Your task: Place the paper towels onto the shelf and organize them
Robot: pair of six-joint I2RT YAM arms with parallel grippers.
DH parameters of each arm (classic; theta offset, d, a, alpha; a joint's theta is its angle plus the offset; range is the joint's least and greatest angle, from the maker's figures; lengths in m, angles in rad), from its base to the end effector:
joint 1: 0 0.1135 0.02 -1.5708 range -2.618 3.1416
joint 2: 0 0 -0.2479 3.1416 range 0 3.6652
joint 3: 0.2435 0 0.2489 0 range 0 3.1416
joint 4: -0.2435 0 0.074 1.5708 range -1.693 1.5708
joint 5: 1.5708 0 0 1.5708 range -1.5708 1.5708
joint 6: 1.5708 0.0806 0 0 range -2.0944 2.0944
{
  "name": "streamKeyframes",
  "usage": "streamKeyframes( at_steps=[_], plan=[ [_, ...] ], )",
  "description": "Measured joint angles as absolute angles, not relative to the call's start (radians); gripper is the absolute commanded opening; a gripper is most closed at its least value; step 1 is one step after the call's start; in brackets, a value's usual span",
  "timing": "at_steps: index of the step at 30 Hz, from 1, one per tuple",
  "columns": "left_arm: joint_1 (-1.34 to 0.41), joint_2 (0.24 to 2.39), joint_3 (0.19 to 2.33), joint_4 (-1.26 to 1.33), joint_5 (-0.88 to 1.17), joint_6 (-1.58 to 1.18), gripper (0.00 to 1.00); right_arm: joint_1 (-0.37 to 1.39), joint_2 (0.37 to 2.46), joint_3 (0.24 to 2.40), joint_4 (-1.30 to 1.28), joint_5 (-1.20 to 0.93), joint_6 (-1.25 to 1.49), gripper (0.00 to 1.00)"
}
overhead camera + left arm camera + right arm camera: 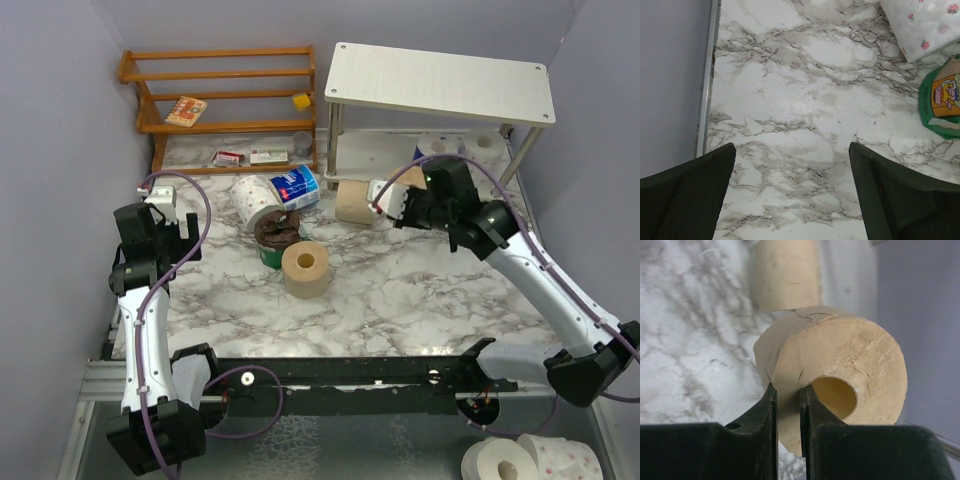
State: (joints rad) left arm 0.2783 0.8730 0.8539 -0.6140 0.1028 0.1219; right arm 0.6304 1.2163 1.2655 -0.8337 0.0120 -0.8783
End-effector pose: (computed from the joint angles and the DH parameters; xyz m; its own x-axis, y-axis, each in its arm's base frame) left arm 0.2212 0.0546 0.2676 -0.5882 -0.0423 -0.8076 -0.1231 0.9917 0.0378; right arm 0.2281 0.1653 0.3086 0.0840 -0.8914 -0.4453 -0.8112 0.1984 -0.5501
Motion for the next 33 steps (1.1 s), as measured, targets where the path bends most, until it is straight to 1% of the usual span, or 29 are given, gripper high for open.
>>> streamKeyframes(
  at_steps=[4,7,9,13,17,20,25,26,27,32,33],
  plan=[
    [0.280,0.873,0.854,-0.614,0.102,0.122,0.99,0.516,1.225,1.401,-0.801,-0.001,-0.920,0.01],
    [0.286,0.852,0.851,-0.614,0.102,0.122,0.99,0.416,1.296,1.578,-0.822,-0.005,-0.912,0.01],
    [0.294,0.830,0.850,-0.614,0.102,0.121,0.99,0.348,1.401,1.788,-0.855,-0.022,-0.885,0.01],
    [0.300,0.817,0.850,-0.614,0.102,0.122,0.99,0.303,1.531,2.018,-0.878,-0.011,-0.876,0.01],
    [0.300,0.829,0.850,-0.614,0.102,0.122,0.99,0.265,1.683,2.251,-0.964,-0.019,-0.847,0.01],
    [0.300,0.833,0.850,-0.614,0.103,0.122,0.99,0.247,1.750,2.347,-1.011,-0.031,-0.822,0.01],
    [0.300,0.834,0.850,-0.614,0.103,0.123,0.99,0.233,1.769,2.382,-1.037,-0.050,-0.797,0.01],
    [0.300,0.836,0.850,-0.614,0.103,0.123,0.99,0.229,1.770,2.382,-1.036,-0.054,-0.794,0.03],
    [0.300,0.836,0.850,-0.614,0.103,0.123,0.99,0.226,1.770,2.382,-1.034,-0.059,-0.789,0.10],
    [0.300,0.837,0.850,-0.614,0.104,0.123,0.99,0.220,1.769,2.365,-1.008,-0.070,-0.781,0.51],
    [0.300,0.837,0.850,-0.614,0.104,0.123,0.99,0.220,1.769,2.364,-0.992,-0.070,-0.781,0.60]
  ],
)
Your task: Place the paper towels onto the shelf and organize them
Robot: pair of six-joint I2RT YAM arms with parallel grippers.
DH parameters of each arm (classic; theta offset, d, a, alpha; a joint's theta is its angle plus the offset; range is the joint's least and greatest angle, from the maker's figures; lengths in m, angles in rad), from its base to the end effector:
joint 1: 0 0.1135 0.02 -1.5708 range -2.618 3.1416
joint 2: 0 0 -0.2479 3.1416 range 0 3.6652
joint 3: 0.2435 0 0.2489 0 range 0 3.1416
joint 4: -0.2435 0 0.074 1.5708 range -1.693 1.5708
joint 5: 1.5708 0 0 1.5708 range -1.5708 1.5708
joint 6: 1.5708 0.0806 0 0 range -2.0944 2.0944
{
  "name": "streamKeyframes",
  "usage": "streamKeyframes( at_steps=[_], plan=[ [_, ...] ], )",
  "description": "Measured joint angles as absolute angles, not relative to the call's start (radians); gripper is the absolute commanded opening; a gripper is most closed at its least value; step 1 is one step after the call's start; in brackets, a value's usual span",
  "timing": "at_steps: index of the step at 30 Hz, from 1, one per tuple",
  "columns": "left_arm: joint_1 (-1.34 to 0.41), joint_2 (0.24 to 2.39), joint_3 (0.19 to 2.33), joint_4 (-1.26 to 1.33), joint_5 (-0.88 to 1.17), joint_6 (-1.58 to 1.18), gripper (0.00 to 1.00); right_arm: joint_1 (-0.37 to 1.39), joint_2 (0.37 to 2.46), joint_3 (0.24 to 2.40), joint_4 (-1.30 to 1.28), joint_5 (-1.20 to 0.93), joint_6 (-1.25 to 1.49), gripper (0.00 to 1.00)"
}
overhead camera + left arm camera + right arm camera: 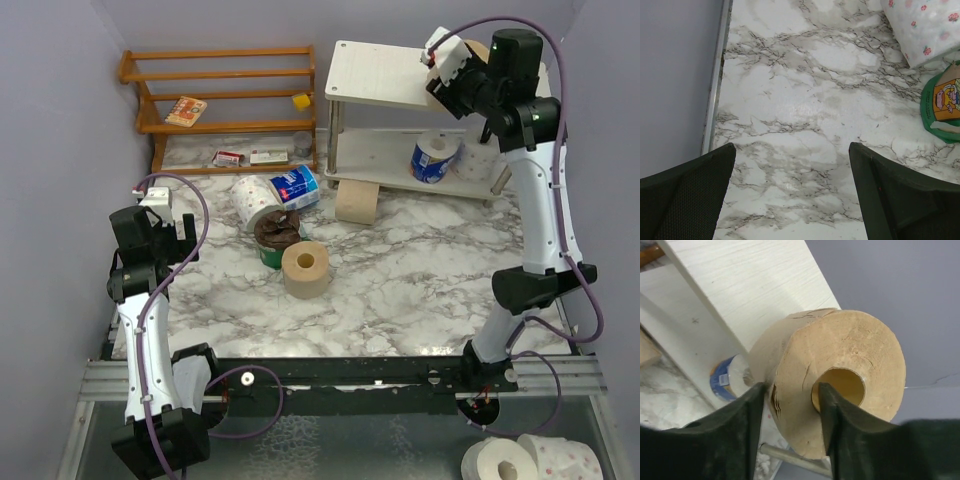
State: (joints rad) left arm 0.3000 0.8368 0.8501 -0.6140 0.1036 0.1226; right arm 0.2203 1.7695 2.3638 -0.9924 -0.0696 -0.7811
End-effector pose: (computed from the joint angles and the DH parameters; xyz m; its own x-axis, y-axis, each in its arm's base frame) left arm 0.2144 0.0576 0.2736 -0.5619 -0.0465 -0.8259 -0.1448 0.9885 0.0429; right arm 0.3674 0.0880 0.4816 -0.0711 -0.7357 -0.6736 -0.4656 0.6217 -0.6299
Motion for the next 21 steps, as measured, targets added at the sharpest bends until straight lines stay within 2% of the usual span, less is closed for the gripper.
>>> streamKeyframes(
  at_steps=[2,3,10,16,17,18,21],
  plan=[
    [0.300,0.837,0.850,-0.614,0.104,0.123,0.99,0.217,1.777,2.364,-0.978,-0.068,-0.789,0.74],
    [0.300,0.837,0.850,-0.614,0.104,0.123,0.99,0.214,1.784,2.365,-0.971,-0.067,-0.793,0.77],
    [0.300,0.836,0.850,-0.614,0.104,0.123,0.99,0.209,1.819,2.342,-0.881,-0.023,-0.819,0.77],
    [0.300,0.836,0.850,-0.614,0.104,0.123,0.99,0.210,1.794,2.211,-0.689,0.018,-0.853,0.78],
    [0.300,0.836,0.850,-0.614,0.104,0.123,0.98,0.210,1.794,2.204,-0.670,0.026,-0.856,0.82],
    [0.300,0.836,0.850,-0.614,0.104,0.123,0.98,0.209,1.798,2.202,-0.651,0.038,-0.862,0.95],
    [0.300,0.836,0.850,-0.614,0.104,0.123,0.98,0.209,1.831,2.244,-0.606,0.072,-0.879,0.99]
  ],
)
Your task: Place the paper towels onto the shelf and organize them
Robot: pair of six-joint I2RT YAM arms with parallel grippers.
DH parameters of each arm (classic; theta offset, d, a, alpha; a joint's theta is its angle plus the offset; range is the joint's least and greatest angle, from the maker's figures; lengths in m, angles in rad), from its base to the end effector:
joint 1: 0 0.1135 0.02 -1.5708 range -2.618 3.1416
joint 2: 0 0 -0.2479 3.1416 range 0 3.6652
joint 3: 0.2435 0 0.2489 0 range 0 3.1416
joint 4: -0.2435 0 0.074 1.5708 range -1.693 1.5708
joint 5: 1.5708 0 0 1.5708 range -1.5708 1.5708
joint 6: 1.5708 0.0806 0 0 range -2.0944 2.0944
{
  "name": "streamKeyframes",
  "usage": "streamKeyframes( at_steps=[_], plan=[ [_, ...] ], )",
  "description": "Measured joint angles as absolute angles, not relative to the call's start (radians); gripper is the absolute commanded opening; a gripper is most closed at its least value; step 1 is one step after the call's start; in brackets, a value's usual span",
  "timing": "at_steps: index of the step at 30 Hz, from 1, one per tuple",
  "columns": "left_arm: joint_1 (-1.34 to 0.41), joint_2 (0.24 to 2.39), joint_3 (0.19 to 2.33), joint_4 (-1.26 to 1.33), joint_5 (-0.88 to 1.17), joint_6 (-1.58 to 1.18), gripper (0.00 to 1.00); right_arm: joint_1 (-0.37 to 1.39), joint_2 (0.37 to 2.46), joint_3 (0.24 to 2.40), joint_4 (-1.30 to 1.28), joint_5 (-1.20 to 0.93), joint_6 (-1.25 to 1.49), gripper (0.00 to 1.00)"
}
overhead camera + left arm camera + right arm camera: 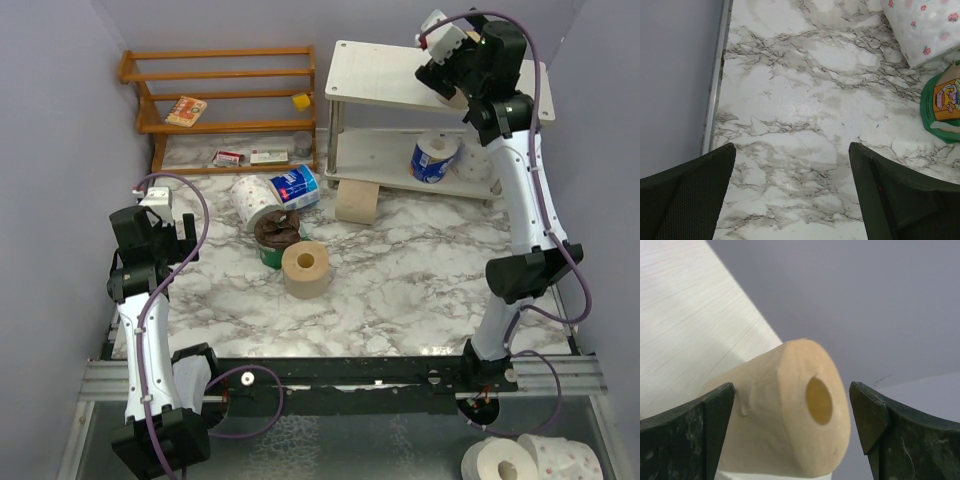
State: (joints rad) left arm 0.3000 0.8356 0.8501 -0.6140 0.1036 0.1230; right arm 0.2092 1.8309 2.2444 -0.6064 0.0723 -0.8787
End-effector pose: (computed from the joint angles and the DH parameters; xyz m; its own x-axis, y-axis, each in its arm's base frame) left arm 0.2142 0.0575 0.2739 -0.5610 -0.0458 -0.8265 -0.1446 0.9885 0.0434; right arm 0.4241 0.0841 0.4755 -0.0136 -0.7879 -0.6157 -0.2323 0.6014 -0.7645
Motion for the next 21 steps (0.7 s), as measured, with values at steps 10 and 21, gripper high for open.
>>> streamKeyframes(
  at_steps=[10,21],
  plan=[
    [0.300,0.836,0.850,-0.614,0.104,0.123,0.98,0.303,1.845,2.254,-0.465,0.139,-0.981,1.00],
    [0.300,0.836,0.850,-0.614,0.104,0.124,0.98,0.590,1.503,1.661,-0.643,-0.017,-0.900,0.96]
  ],
)
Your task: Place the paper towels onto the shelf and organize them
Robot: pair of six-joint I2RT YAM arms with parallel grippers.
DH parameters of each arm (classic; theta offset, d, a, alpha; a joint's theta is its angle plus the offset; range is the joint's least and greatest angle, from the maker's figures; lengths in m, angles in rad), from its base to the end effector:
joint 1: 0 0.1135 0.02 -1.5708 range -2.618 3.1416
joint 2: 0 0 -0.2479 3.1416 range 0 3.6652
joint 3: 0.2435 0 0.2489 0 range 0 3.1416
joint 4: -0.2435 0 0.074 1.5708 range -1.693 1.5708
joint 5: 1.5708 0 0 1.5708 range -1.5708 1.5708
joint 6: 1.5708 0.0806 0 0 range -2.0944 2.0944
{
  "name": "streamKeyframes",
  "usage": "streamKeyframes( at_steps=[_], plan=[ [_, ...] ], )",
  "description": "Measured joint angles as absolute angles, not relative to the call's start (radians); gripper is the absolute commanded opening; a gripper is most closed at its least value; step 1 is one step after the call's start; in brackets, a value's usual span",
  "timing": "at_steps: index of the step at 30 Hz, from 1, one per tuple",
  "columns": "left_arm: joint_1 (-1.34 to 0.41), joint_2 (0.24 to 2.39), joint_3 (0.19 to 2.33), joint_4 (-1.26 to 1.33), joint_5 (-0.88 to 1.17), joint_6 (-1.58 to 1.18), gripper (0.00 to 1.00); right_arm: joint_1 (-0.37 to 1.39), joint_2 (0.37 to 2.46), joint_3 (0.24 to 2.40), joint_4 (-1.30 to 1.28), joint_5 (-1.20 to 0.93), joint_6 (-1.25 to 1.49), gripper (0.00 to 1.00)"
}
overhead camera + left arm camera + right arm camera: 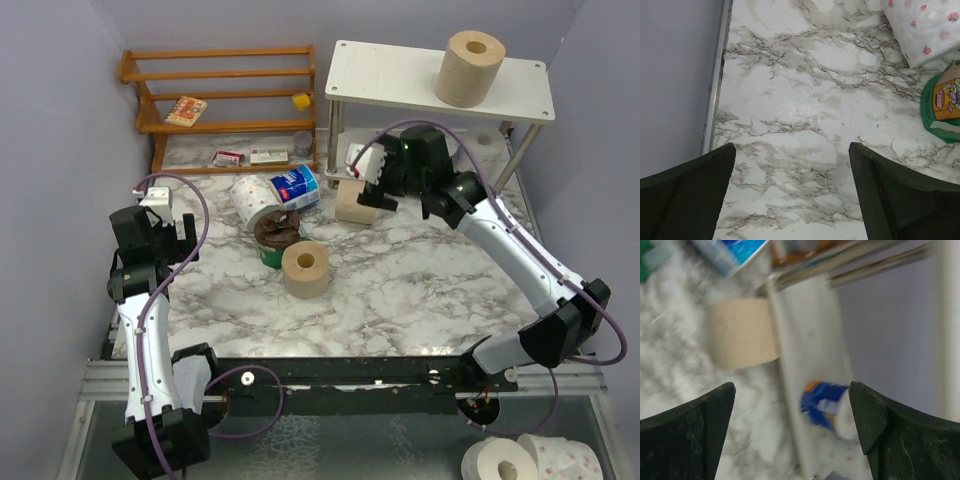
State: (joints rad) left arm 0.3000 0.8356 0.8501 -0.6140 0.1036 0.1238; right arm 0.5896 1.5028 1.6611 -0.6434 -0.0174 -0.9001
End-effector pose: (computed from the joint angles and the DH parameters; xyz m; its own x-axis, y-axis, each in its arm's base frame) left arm 0.2142 0.0575 0.2739 -0.5611 -0.0450 -0.8265 -0.1442 0.9886 0.0441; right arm 0.3059 0.2063 0.3861 0.2046 -0.8055 -0.5562 -0.6571 0.3081 -0.6880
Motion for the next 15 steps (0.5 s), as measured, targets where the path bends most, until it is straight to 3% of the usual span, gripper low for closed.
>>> streamKeyframes(
  at_steps=[3,9,15],
  plan=[
    [0.300,0.831,0.850,-0.614,0.104,0.125,0.98,0.559,1.446,1.388,-0.634,-0.062,-0.811,0.96],
    [0.300,0.823,0.850,-0.614,0.104,0.126,0.98,0.392,1.404,1.067,-0.492,-0.337,-0.480,0.94],
    [0.300,0.823,0.850,-0.614,0.104,0.126,0.98,0.299,1.361,0.987,-0.243,-0.562,-0.138,0.86]
  ],
)
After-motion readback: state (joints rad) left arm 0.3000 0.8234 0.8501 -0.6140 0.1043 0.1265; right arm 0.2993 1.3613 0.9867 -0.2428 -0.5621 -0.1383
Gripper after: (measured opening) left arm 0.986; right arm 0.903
